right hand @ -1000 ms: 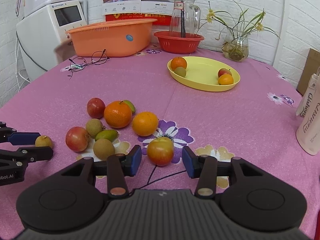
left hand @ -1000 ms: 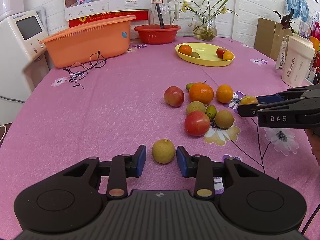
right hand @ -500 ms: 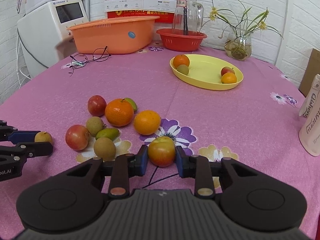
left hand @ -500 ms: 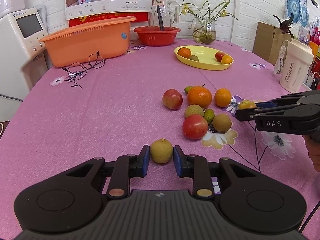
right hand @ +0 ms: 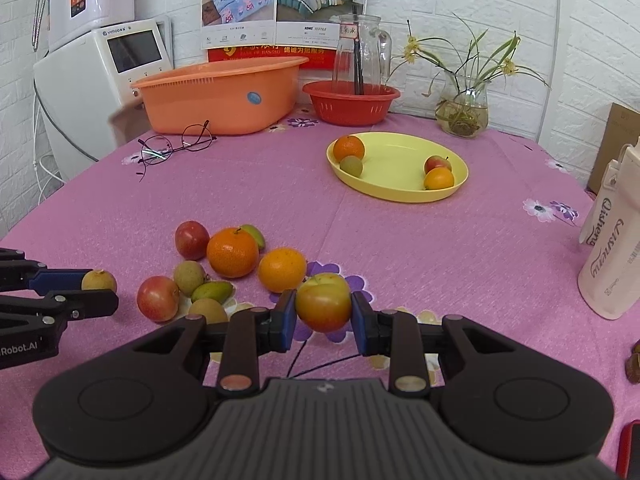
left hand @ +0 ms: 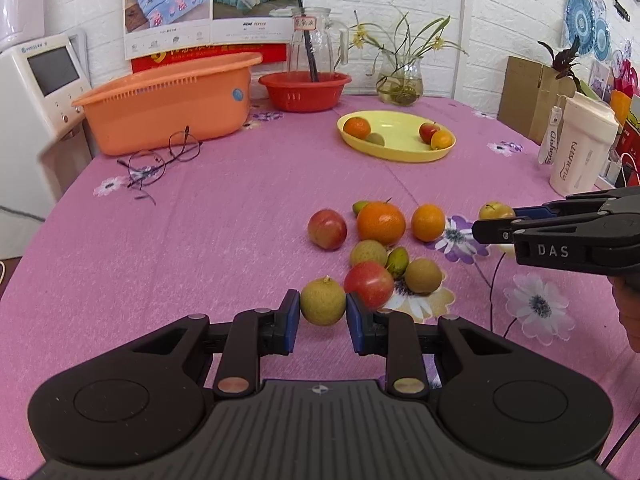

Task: Organize fruits
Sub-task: 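Carry the yellow-green fruit and red apple over the yellow plate with both tools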

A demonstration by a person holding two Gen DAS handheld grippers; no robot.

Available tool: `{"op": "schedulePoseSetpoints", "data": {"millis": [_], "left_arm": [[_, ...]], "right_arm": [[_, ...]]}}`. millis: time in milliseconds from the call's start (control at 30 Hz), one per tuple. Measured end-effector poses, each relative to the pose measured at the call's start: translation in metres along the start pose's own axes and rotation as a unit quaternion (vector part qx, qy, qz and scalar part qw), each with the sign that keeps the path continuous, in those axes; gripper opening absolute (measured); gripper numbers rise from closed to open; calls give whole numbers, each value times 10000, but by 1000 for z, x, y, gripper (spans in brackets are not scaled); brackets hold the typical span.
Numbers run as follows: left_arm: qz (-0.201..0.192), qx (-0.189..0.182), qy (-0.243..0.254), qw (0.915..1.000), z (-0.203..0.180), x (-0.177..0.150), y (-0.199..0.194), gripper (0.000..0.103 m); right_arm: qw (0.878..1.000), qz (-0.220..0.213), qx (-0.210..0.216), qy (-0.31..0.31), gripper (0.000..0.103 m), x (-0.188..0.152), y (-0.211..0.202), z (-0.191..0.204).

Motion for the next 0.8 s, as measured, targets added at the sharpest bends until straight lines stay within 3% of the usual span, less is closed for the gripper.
{"op": "schedulePoseSetpoints", "data": {"millis": [300, 800], "left_arm": [[-264, -204, 200, 9992, -25, 29, 2, 24], [-301, -356, 204, 9987, -49, 51, 15, 24]], "right_arm": [[9998, -181, 19, 82, 73, 14, -7, -10], [9990, -357, -100, 265, 73, 28, -15, -38]]}}
Point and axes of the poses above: each gripper's, at about its wrist camera, not at the fingertips, and y roughly the way its jaws point, z to its left, x to its top, the point moved 10 cm from there along y, roughly the way its jaws point, and after that the axes turned 11 degrees about -z, right-handed, at the moved point
